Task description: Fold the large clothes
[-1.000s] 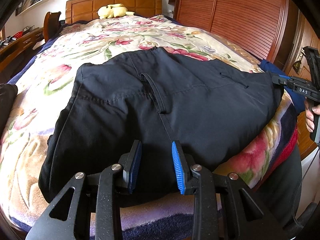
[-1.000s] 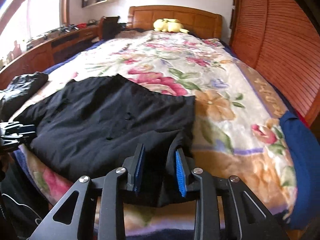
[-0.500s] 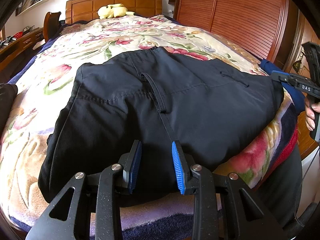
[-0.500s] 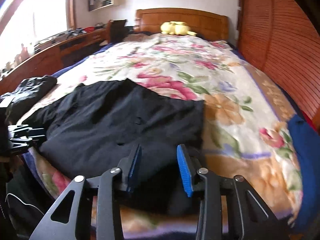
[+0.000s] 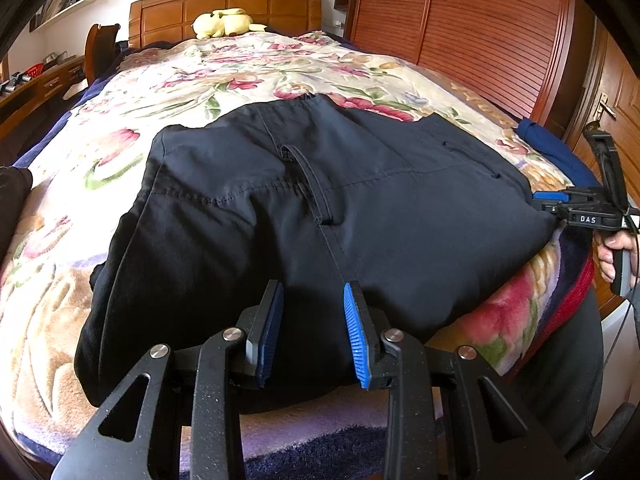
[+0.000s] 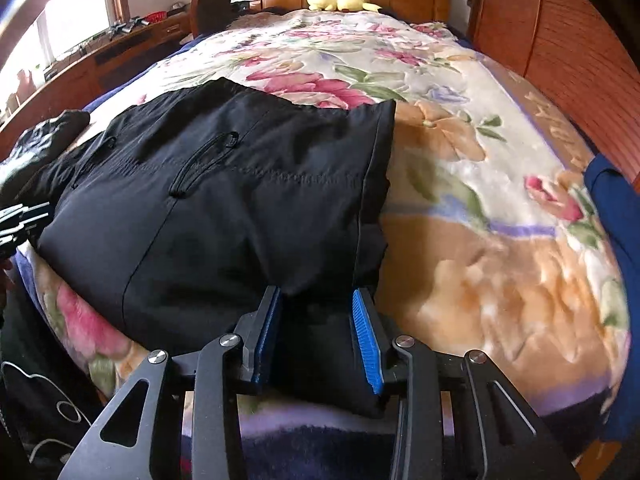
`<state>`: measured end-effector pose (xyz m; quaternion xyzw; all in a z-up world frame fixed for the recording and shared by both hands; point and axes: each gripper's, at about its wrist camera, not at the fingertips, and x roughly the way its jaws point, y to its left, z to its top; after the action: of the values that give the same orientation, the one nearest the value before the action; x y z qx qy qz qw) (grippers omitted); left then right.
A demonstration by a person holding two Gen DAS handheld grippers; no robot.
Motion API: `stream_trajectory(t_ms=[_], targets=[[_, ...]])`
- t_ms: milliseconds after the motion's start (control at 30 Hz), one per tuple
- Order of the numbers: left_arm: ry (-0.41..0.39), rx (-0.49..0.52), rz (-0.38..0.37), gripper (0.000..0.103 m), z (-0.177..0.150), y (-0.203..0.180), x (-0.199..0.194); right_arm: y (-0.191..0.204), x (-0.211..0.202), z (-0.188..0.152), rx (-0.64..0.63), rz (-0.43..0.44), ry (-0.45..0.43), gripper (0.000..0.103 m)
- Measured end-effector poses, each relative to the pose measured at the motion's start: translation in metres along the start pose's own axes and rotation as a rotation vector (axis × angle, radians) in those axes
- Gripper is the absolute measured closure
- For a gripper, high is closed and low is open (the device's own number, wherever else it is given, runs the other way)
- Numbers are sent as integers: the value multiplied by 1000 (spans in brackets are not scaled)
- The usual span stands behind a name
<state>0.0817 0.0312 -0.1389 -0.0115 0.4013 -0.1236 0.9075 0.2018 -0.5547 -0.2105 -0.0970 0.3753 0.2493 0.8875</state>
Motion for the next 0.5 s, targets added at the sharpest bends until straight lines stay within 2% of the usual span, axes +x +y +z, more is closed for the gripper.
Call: stream_trajectory(t_ms=[33,100,167,267,433,467,500], targets=[[0,-1,-1,71,0,0,0,0,-2,2,7,-6,-3,60],[0,-4,-4,71,0,2,-1,-6,-2,-1,36,-36,-8,39],[-2,-4,-4,71,0,2,-1,-13,2,-4,80,-37,-12,32],[-2,-3,-4,71,-1,2,-1,-20,2,-15,143,24,-8,32],[-4,-5,-3,71,-1,2,-1,-18,7,-20,147,56,1,32],[-5,-6,-4,71,-1,2,-1,-18,9,-19,148,64,1,33],[-5,-6,-4,71,-1,2,-1,-17,11,-18,147,73,2,40]])
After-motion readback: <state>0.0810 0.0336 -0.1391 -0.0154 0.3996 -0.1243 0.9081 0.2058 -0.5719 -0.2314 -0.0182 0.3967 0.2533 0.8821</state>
